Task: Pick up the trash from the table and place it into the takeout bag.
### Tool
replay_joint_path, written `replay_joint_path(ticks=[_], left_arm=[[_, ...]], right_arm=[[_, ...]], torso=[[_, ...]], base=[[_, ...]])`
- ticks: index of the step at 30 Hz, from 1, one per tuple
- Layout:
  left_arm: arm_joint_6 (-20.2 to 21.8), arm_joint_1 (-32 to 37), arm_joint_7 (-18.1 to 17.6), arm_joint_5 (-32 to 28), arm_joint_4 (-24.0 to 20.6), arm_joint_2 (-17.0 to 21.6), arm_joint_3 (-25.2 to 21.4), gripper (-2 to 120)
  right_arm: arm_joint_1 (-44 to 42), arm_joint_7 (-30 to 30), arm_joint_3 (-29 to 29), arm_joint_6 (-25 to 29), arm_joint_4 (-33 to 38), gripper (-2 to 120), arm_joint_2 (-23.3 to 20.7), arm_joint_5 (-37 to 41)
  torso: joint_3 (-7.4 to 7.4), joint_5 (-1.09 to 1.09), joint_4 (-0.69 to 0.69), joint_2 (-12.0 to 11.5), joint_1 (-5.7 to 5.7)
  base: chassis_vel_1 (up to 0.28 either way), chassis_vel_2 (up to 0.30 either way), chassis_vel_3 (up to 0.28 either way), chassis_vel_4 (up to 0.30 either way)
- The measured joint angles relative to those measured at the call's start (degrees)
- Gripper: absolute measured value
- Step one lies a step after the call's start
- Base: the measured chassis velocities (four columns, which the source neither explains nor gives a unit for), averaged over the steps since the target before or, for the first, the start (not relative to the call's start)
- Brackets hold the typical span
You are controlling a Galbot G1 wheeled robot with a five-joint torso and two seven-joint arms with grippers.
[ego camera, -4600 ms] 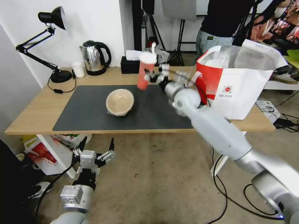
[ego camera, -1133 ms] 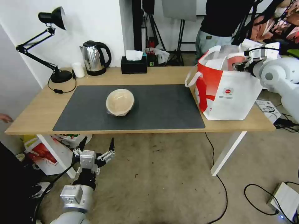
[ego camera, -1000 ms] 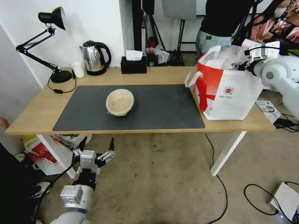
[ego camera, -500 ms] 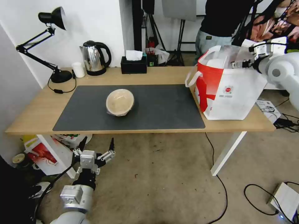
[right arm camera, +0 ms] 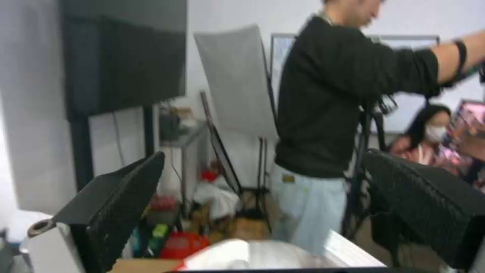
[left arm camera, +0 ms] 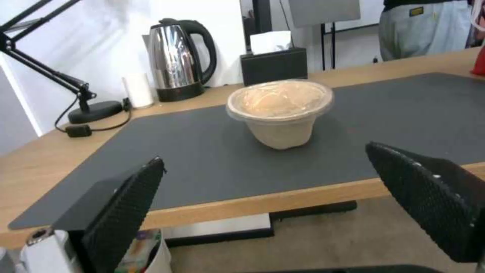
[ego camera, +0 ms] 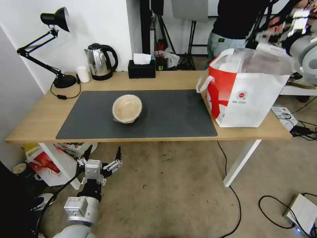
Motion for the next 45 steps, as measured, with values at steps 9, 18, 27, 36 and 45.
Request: replay_joint_path(ticks=[9,18,27,36,45], left_arm=[[0.0,0.0,0.0,0.0,0.0,0.0,0.0,100],[0.0,0.0,0.0,0.0,0.0,0.0,0.0,100],[0.0,0.0,0.0,0.0,0.0,0.0,0.0,100],[0.0,0.0,0.0,0.0,0.0,0.0,0.0,100],[0.0,0.0,0.0,0.0,0.0,0.0,0.0,100]], right_arm=[[-7.3,1.0,2.5,5.7,8.2,100,2.5,-0.4],[-21.9,3.1,7.7,8.2,18.4,100,7.1,-5.6],[-40.1,0.7,12.5,13.3,29.6,100,15.1,-17.9],[-53.9,-4.8,13.8,19.5,35.0,100,25.1,-32.5],[-59.6,-8.6,13.2,26.3,34.3,100,28.9,-39.4]], torso=[[0.0,-0.01,0.01,0.0,0.0],[0.0,0.0,0.0,0.0,-0.01],[0.0,0.0,0.0,0.0,0.0],[-0.01,-0.01,0.0,0.0,-0.01],[0.0,-0.02,0.01,0.0,-0.01]], base=[[0.0,0.0,0.0,0.0],[0.0,0.0,0.0,0.0],[0.0,0.0,0.0,0.0],[0.0,0.0,0.0,0.0],[0.0,0.0,0.0,0.0]])
